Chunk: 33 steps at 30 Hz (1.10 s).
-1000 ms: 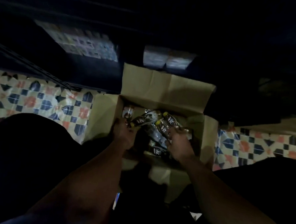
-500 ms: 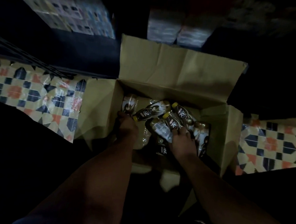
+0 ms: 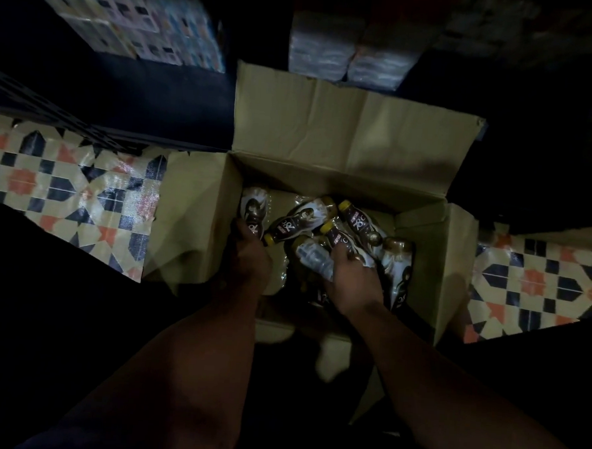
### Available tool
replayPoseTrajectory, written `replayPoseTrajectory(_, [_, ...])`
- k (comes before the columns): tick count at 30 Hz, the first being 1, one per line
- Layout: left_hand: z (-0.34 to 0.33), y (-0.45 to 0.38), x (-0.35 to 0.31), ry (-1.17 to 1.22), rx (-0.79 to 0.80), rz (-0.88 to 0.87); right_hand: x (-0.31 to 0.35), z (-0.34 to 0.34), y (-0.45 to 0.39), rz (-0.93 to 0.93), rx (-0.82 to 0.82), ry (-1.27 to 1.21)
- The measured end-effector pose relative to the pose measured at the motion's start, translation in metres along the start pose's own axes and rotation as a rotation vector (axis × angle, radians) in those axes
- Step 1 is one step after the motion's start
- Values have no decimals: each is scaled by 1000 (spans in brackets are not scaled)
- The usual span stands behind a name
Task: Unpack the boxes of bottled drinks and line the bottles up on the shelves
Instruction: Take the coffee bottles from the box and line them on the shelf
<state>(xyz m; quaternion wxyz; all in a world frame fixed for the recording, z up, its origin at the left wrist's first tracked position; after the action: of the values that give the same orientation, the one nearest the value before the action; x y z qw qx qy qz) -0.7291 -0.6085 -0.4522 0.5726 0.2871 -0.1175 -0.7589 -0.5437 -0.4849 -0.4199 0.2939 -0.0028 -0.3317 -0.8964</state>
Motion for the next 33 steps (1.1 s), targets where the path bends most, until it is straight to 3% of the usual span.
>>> replayPoseTrajectory(6, [27,11,-15,1,-46,-96,-15,28,3,-124,-121,-575])
replayPoseTrajectory(10, [48,13,-35,57,-103,-267,-20,36,1,-129,-177,-778])
replayPoseTrajectory(16, [49,4,-70,-176,-11,-360,-16,32,-2,-14,-161,-759])
replayPoseTrajectory(20, [45,-2,-87,-210,-8,-551,-5,26,-5,42,-100,-663])
replayPoseTrajectory(25, [48,-16,-91,107,81,-601,3,25,-7,67,-87,-603])
replayPoseTrajectory(33, [52,-18,-101,77,177,-635,3,22,-9,67,-103,-637])
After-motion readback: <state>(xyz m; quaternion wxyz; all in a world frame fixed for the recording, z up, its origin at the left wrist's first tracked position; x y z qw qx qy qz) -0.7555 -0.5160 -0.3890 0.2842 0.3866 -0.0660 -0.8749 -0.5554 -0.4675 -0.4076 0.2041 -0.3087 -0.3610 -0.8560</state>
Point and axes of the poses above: each hand's wrist, its own y-axis away from the middle knuckle, its own z-axis out of the back of the hand, x = y × z, the point moved 10 cm from there along -y, towards the middle knuckle, and after that the axes turned 1 degree about -z, right-handed, at the moved point
